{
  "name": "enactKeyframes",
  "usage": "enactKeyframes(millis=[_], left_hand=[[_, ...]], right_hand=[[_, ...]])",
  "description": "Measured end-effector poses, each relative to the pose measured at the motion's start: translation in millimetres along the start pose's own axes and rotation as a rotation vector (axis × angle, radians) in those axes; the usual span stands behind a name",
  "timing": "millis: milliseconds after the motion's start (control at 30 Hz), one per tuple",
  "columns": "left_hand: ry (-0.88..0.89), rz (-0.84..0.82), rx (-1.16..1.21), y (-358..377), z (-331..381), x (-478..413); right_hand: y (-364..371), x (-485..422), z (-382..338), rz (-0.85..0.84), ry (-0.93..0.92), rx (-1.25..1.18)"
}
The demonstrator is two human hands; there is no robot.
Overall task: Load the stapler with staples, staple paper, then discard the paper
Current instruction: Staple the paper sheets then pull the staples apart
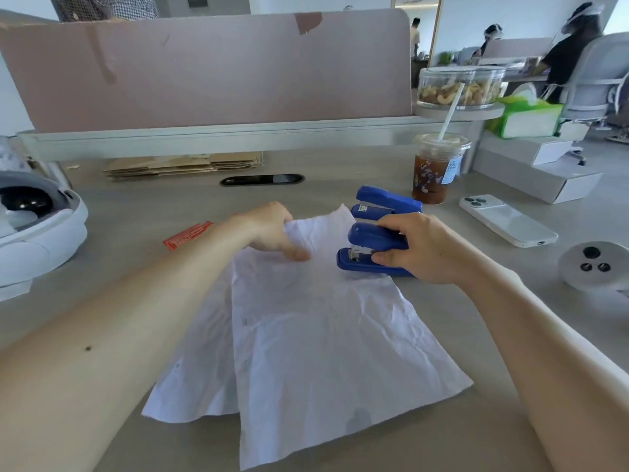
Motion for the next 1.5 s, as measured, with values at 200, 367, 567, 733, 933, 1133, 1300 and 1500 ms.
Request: enactKeyframes(millis=[200,367,567,733,933,1133,1300,1500], left_hand=[[0.061,0.194,0.184,-18,-26,17],[-0.097,0.374,0.328,-25,-71,46],[-0.244,0.497,0.317,-33,-118,91],[-0.302,0.548,0.358,-40,-152,125],[-0.327,0.650,0.458,-44,-161,144],[-0.306,0.544,0.518,-34,-164,138],[-0.314,0.473,0.155,-22,-152,128],[0.190,0.336,0.088,-11,-52,99]], right_hand=[[-6,0,-2,0.053,-0.034,-0.025],[-1,0,-4,0.025,-0.039,-0.030],[3,0,-7,-0.015,-0.029,-0.022],[8,2,-15,-0.053,-0.016,-0.008],[11,3,-15,-0.069,-0.014,0.001],[13,3,-15,-0.109,-0.008,0.038],[13,4,-19,-0.114,-0.011,0.036],[15,3,-16,-0.126,0.003,0.023]])
Point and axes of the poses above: each hand's wrist, its own x-axis away from the middle knuckle, its own y-axis out of the palm, z = x × y, the point moved 5 cm from there along -x, towards the middle knuckle
